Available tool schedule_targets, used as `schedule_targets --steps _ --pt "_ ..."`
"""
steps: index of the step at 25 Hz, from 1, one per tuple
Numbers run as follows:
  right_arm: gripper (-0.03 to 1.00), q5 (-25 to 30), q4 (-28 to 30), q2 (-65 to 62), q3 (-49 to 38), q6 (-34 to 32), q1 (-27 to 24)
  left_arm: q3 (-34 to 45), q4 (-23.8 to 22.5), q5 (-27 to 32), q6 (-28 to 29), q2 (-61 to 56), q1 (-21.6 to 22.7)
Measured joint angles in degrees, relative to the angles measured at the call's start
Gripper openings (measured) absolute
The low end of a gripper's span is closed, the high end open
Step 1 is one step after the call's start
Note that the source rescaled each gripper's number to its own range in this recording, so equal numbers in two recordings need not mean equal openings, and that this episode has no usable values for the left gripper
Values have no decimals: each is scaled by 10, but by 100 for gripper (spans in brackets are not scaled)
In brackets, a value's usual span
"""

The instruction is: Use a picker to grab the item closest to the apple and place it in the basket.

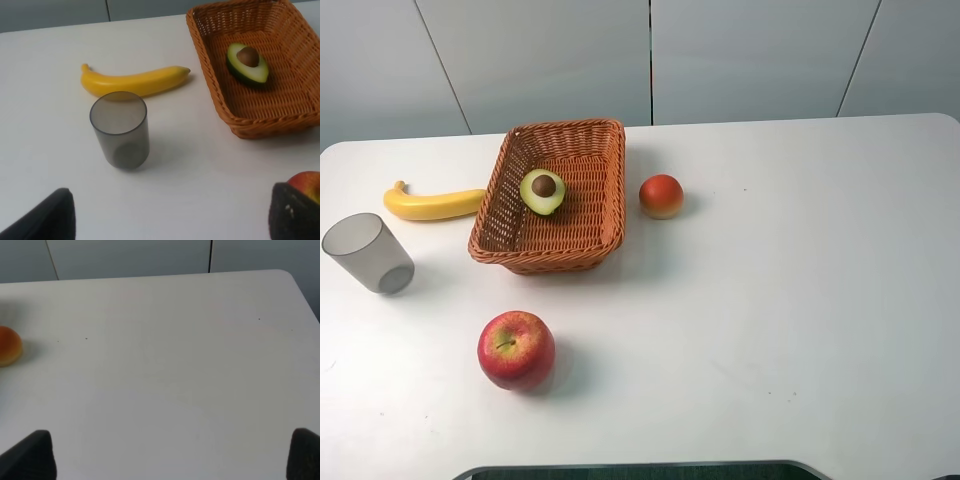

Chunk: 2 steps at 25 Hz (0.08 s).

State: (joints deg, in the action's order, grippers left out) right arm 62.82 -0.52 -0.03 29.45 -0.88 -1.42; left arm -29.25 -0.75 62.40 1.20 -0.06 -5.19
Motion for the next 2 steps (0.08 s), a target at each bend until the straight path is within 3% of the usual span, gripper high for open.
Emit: schedule_targets --steps 2 --pt "100 0 0 0 0 0 0 0 0 0 0 0 0"
